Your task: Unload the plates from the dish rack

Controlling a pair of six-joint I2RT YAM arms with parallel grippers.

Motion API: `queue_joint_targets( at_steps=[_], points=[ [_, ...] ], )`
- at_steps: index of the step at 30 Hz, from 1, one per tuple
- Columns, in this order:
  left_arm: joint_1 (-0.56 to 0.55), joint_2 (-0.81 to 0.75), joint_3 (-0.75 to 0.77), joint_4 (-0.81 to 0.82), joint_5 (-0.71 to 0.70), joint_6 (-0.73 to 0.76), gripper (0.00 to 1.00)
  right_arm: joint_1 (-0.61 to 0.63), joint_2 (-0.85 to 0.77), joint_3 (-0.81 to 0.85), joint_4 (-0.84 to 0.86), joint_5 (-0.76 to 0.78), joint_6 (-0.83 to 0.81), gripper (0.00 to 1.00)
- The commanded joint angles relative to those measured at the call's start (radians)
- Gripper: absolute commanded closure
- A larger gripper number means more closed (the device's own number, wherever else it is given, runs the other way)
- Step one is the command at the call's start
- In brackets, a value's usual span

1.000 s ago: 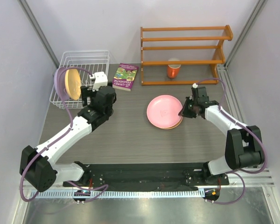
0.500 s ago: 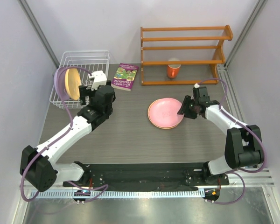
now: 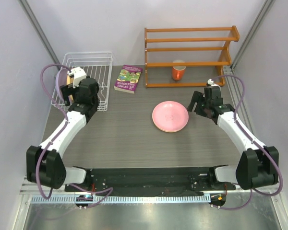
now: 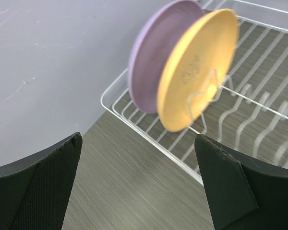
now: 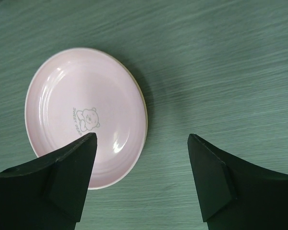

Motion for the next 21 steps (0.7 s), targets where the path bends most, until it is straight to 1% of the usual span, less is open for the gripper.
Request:
queue_joint_targets(
  at_steps=[1, 5, 7, 11, 14, 19, 21],
  points=[
    [0.073, 0.096, 0.059, 0.141, -0.016, 0.048, 0.0, -0.004, -0.056, 0.042, -0.006, 0.074, -0.037, 0.18],
    [0.092, 0.21, 0.117, 0.196, -0.055, 0.091, 0.01, -0.004, -0.039, 0.034, -0.006, 0.071, -0.04, 0.18],
    [0.112, 0.271, 0.146, 0.218, -0.051, 0.094, 0.0, -0.004, -0.029, 0.035, -0.006, 0.063, -0.042, 0.17],
    [0.153, 0.354, 0.208, 0.197, -0.032, 0.072, 0.01, -0.006, -0.007, 0.04, -0.006, 0.058, -0.049, 0.17],
    [0.182, 0.402, 0.24, 0.175, -0.028, 0.055, 0.0, -0.006, 0.002, 0.038, -0.003, 0.06, -0.059, 0.18],
    [0.219, 0.432, 0.265, 0.154, 0.032, 0.023, 0.01, -0.012, 0.027, 0.035, 0.003, 0.052, -0.066, 0.18],
    [0.227, 0.448, 0.272, 0.144, 0.046, 0.019, 0.05, -0.012, 0.031, 0.032, 0.006, 0.043, -0.065, 0.18]
  ],
)
